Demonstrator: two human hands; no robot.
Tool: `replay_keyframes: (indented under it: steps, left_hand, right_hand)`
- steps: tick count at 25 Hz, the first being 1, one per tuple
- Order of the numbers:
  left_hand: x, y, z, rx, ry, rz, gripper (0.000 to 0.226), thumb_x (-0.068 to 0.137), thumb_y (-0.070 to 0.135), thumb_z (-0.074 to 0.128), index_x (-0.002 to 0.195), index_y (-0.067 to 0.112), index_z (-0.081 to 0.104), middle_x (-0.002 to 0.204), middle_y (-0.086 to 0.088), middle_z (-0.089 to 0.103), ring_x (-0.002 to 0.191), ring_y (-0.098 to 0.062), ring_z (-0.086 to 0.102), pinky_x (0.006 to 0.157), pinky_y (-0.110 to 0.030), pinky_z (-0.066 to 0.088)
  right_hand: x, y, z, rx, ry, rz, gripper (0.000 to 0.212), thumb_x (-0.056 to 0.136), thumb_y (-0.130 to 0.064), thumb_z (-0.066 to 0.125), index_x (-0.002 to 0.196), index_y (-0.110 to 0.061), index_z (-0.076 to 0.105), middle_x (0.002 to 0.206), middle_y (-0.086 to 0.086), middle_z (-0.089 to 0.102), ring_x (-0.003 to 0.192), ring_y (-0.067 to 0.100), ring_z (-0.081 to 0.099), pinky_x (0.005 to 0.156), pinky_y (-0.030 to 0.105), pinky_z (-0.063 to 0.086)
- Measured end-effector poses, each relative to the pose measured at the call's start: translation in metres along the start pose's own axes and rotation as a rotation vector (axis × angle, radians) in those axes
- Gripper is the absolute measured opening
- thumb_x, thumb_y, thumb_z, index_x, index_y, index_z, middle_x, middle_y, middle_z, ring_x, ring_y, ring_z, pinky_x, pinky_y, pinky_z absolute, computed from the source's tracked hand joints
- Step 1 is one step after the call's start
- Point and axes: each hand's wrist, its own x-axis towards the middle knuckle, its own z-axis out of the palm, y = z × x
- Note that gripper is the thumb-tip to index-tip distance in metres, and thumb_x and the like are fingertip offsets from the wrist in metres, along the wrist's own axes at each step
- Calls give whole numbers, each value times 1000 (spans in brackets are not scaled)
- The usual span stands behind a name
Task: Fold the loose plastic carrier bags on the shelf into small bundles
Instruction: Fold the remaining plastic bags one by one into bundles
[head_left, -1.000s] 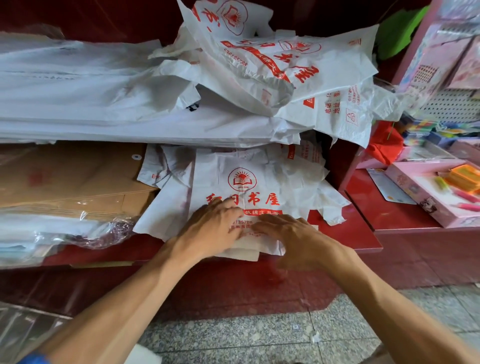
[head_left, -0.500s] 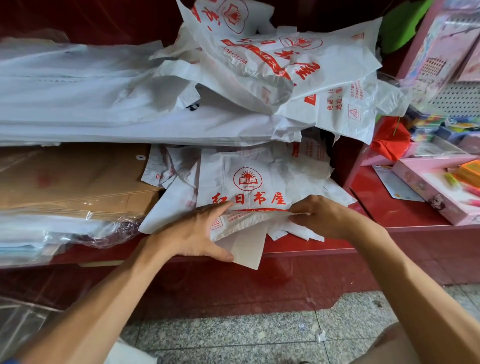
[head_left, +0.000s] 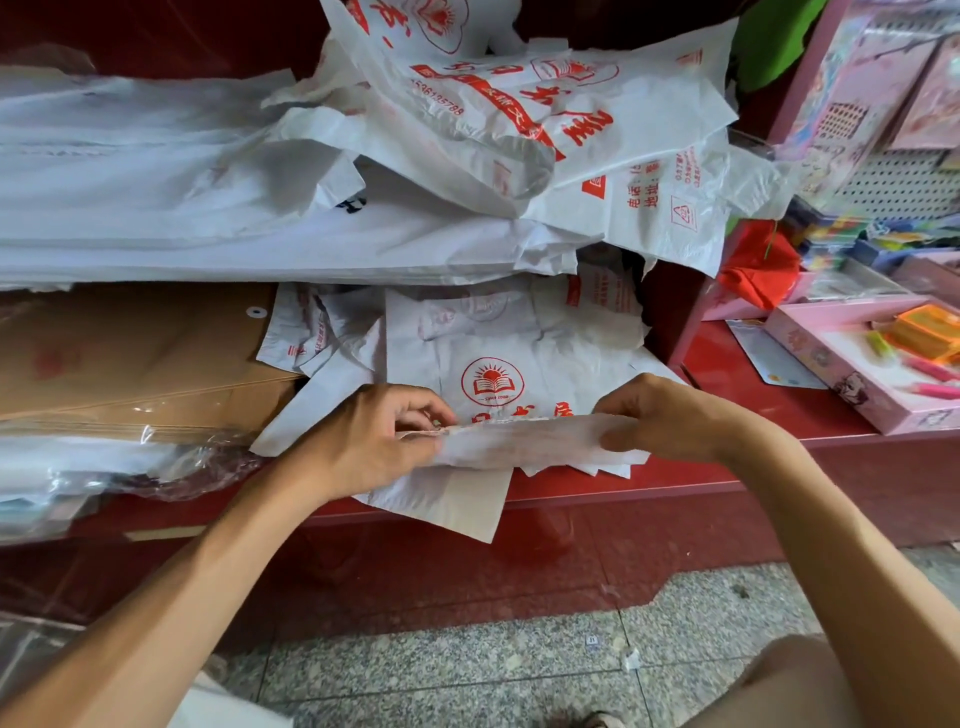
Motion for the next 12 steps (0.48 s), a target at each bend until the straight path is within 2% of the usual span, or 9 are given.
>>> replay_keyframes:
  steps: [2,3,5,6,7,9,11,12]
  left_hand:
    - [1,-8,-2,11,-28,-146,17,85,21,69,101,14,71,79,9,68,60,-4,58,64,-30,48]
    - [1,-14,-2,17,-44,-224,20,84,23,69,100,11,71,74,8,66,59,-8,59,63,-33,49]
    - [2,-24,-2,-6,-66,-354,19,81,27,69,95,15,73,78,3,74,70,-15,70,76,-41,59]
    - [3,-27,-2,-18,-51,-390,16,82,26,68,93,15,74,80,1,75,73,-17,71,80,-44,59]
    - [4,-30,-2,-15,-21,-414,14,83,23,68,91,14,74,80,0,75,74,-17,72,81,-44,59]
    - [5,-32,-1,45,33,-443,15,84,19,67,88,6,73,80,6,71,76,-18,70,75,-34,58]
    - [5,-33,0,122,57,-468,21,84,19,67,84,-1,71,79,10,66,76,-20,68,65,-27,48]
    - [4,-34,0,149,63,-485,22,83,21,68,81,-1,71,77,5,68,75,-21,67,62,-27,45]
  right_hand:
    - [5,4,5,40,54,59,20,88,-12,63,70,-21,64,62,-6,52,57,10,45,55,25,35]
    - [8,6,9,71,93,96,19,88,-13,64,70,-19,65,63,-4,53,56,10,45,53,23,35]
    - [16,11,18,166,155,145,16,89,-14,63,77,-5,68,63,2,53,53,13,45,49,24,35]
    - [18,13,21,214,186,156,20,90,-14,63,80,2,67,61,5,52,51,14,45,48,24,36]
    - [21,14,22,252,214,169,24,90,-16,63,79,5,66,59,5,51,49,15,46,48,24,37]
    - [24,16,20,315,228,212,29,90,-22,66,70,-2,65,55,3,52,48,16,47,48,25,38]
    - [25,19,19,327,211,240,35,89,-24,69,58,-10,58,53,1,54,46,12,47,46,23,37]
    - [26,20,20,300,214,241,36,89,-23,68,57,-11,56,53,1,54,46,10,47,46,22,37]
